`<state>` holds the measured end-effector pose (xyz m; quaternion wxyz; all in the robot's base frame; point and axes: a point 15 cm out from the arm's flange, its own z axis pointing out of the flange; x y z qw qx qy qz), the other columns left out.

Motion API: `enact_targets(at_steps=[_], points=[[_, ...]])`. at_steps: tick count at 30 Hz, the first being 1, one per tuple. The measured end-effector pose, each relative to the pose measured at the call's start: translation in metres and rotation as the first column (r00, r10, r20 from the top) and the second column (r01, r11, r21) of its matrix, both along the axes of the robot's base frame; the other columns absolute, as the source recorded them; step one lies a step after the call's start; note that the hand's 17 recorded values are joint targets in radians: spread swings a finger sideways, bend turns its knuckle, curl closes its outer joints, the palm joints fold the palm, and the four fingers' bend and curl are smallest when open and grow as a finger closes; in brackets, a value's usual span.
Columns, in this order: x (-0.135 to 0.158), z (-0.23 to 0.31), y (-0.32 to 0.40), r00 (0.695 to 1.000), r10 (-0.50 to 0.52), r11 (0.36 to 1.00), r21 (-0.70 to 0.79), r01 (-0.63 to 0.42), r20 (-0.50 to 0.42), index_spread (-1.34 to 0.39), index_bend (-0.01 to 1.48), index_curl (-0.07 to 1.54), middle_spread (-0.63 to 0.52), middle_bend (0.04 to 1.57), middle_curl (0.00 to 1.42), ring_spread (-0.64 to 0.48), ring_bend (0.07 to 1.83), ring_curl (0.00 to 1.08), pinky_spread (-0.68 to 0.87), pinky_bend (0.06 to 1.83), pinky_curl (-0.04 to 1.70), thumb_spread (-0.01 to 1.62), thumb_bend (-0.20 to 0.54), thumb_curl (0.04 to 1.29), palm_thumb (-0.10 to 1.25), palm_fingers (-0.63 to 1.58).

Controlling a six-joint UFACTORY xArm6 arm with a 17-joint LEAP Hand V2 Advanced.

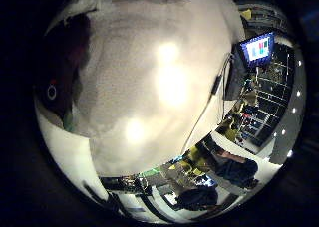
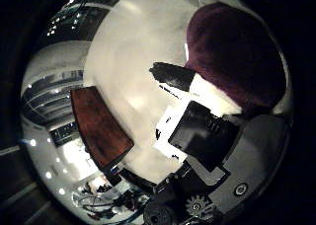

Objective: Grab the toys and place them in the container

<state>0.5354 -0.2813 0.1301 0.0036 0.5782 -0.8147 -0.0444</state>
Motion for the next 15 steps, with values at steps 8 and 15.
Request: enact_targets(at_steps=[8,15], points=[[-0.021,0.086,0.019,1.000,0.022,1.000,0.008,-0.022,-0.003,-0.21,1.12,0.70,-0.11,1.25,0.61,-0.17,1.39,0.53,-0.22,1.33,0.55,1.03,-0.019,0.42,0.83,1.26],[-0.029,0.187,0.081,0.991,0.115,0.993,-0.013,-0.114,0.073,-0.20,1.15,0.68,-0.10,1.29,0.60,-0.17,1.42,0.54,-0.21,1.30,0.63,1.03,-0.021,0.43,0.84,1.24]])
